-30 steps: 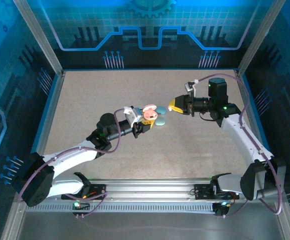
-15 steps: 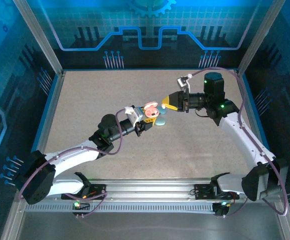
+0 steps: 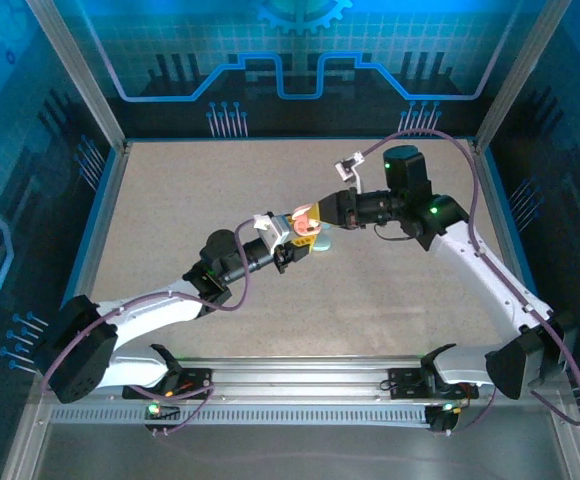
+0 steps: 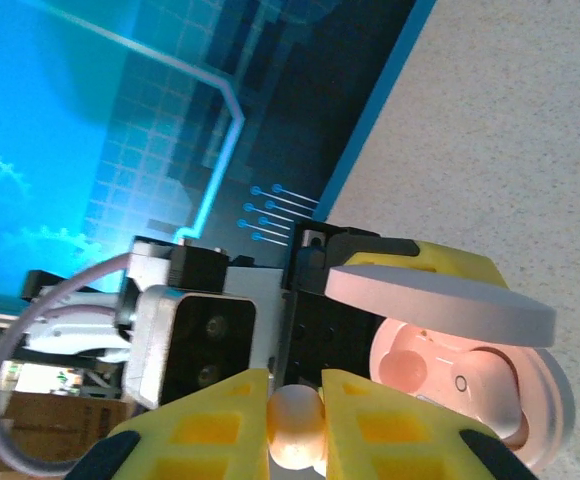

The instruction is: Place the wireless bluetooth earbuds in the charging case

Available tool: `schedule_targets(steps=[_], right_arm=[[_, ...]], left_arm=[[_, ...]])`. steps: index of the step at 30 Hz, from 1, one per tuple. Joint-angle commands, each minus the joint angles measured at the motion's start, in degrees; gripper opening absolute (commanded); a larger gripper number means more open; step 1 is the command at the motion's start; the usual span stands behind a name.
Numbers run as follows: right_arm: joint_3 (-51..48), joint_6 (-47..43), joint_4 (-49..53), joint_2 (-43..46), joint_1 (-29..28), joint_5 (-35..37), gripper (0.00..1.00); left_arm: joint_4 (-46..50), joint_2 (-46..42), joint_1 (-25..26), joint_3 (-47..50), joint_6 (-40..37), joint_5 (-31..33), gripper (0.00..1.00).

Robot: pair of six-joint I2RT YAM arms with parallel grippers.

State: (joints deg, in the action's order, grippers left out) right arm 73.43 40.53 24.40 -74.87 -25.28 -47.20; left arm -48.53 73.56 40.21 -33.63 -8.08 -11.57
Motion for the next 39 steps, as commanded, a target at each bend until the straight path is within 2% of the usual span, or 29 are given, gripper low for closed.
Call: schedule_targets(steps=[1, 5, 25, 39], right_arm=[[2.17, -4.48, 3.99, 0.46, -2.32, 7.32, 0.18], [2.86, -6.51, 5.74, 0.15, -4.59, 11.95, 0.18], [5.22, -8.07, 8.12, -3.02, -8.21, 16.22, 0.19], [5.48, -9.60, 12.02, -3.34, -8.56, 22.07, 0.25]], left_arm=[[-3.46, 0.67, 0.66, -1.88, -0.55, 0.93, 0.32], [-3.50, 0.88, 0.90, -2.14, -0.36, 0.94, 0.32], [-4.83, 1.50, 1.55, -2.10, -0.15, 1.68, 0.32], [-4.12, 0.49, 1.55, -2.05, -1.04, 1.48, 0.32]])
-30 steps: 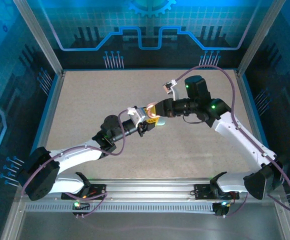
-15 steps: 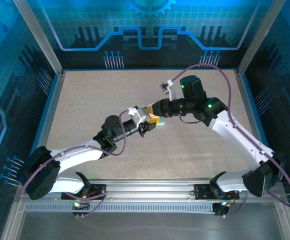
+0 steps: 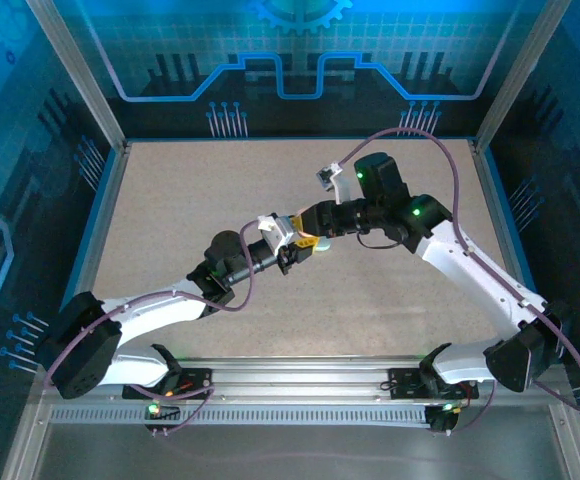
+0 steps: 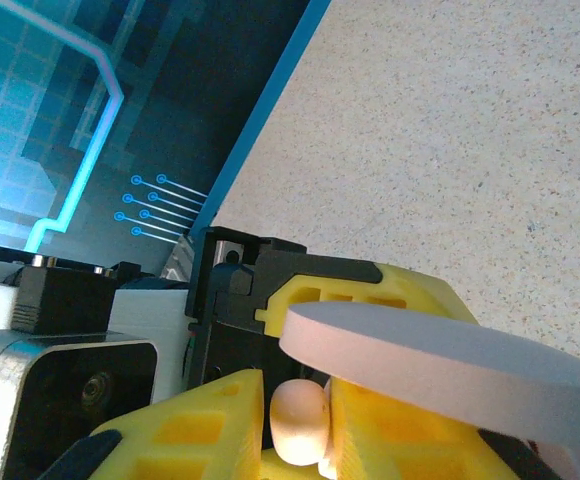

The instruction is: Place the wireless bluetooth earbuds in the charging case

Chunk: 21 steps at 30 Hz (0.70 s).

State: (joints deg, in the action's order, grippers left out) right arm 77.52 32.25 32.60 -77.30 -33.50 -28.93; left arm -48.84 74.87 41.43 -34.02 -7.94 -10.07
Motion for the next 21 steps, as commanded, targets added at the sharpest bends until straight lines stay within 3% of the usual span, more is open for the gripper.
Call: schedule_targets(steps=[1, 21], right_arm=[[1.56, -1.31, 4.10, -1.00, -0.35, 4.07, 0.25], [4.25, -2.09, 7.43, -0.40, -0.59, 6.78, 0.31]], left_arm=[[-3.51, -0.95, 0.36, -1.62, -1.38, -0.04, 0.32], [-2.58, -1.72, 0.32, -1.66, -2.14, 0.31, 0.32]])
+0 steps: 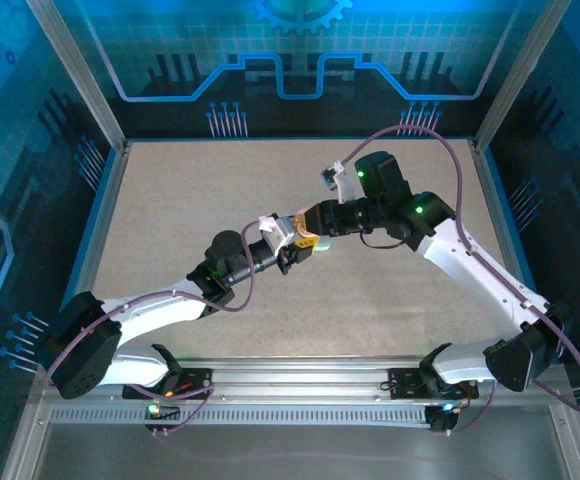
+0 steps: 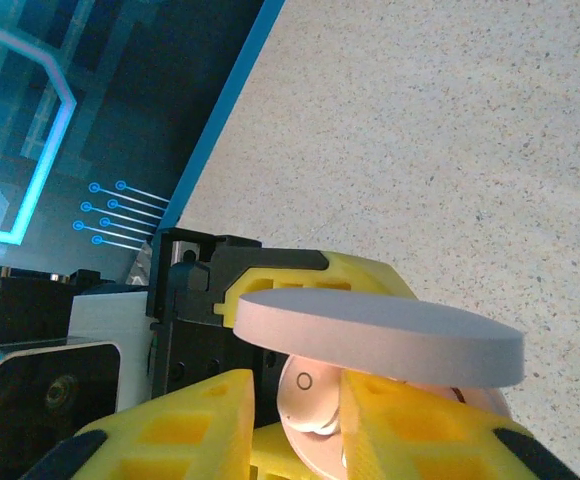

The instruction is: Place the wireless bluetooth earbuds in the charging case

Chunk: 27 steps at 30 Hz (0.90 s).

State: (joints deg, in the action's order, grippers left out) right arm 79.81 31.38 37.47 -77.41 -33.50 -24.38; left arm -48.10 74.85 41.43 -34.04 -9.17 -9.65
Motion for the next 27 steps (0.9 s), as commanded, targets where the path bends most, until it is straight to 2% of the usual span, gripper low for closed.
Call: schedule_targets(steps=[1, 11, 14, 18, 22, 27], right_arm=[[2.25, -1.25, 2.84, -0.15, -0.54, 2.11, 0.32], [1.26, -4.65, -1.25, 5.29, -0.39, -0.74, 0.34], [-1.00, -4.20, -5.03, 8.48, 0.19, 1.68, 0.35], [-3.34, -2.47, -8.38, 11.60, 1.26, 9.31, 0.43], [-0.06, 0.13, -3.86, 8.59, 4.63, 11.11, 0.52], [6.35, -0.06, 2.67, 0.99, 6.50, 4.34, 0.58]], left_arm=[[-3.32, -1.72, 0.37, -1.62, -0.94, -0.06, 0.32], [-3.42, -1.64, 0.33, -1.11, -1.28, 0.38, 0.32], [-3.56, -1.64, 0.34, -0.94, -1.38, 0.18, 0.32], [-3.58, -1.97, 0.33, -0.63, -1.55, -1.71, 0.32], [-2.46, -2.75, 0.33, -0.59, -1.64, -5.28, 0.32], [-1.29, -3.55, 0.34, -0.59, -1.43, -7.45, 0.32]])
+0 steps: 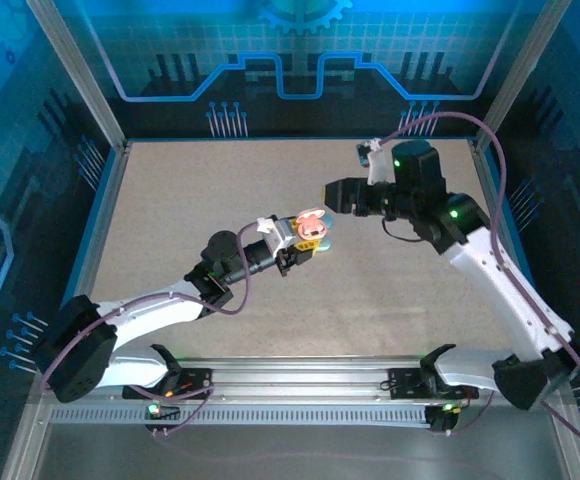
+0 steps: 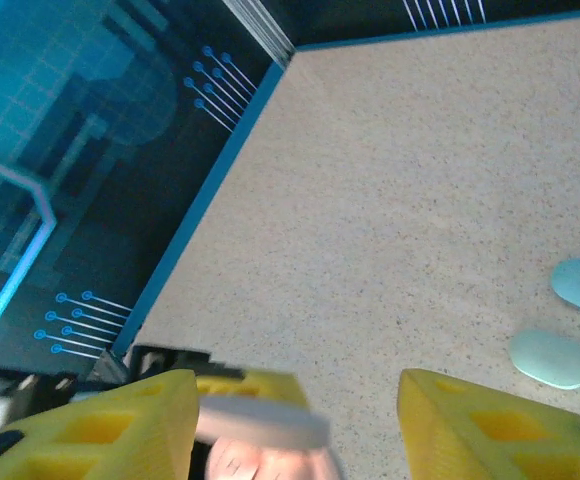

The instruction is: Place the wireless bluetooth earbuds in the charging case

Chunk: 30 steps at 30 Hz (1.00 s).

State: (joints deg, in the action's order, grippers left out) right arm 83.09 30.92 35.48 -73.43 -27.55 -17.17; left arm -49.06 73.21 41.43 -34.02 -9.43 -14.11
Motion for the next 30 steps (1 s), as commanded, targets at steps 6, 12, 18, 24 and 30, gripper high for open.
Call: schedule_targets(steps=[6, 12, 18, 24, 30], right_arm=[[8.06, -0.87, 8.87, -9.73, 0.65, -8.11, 0.62], [9.88, -2.54, 11.79, -12.91, 0.61, -11.58, 0.64], [9.04, -5.52, 14.68, -12.50, 0.48, -13.19, 0.64], [4.47, -7.69, 14.20, -9.28, 0.94, -20.12, 0.63], [-2.36, -4.44, 10.49, -6.10, 3.46, -27.71, 0.63]], left_arm=[[0.16, -2.04, 0.34, -0.60, -1.04, -3.45, 0.32], [0.08, -1.83, 0.32, -0.87, -0.89, -3.39, 0.32], [0.01, -2.02, 0.39, -1.04, -0.92, -2.04, 0.32], [-0.51, -2.42, 0.32, -1.14, -0.82, -0.84, 0.32], [-0.76, -2.46, 0.40, -1.11, -0.70, -1.15, 0.32]])
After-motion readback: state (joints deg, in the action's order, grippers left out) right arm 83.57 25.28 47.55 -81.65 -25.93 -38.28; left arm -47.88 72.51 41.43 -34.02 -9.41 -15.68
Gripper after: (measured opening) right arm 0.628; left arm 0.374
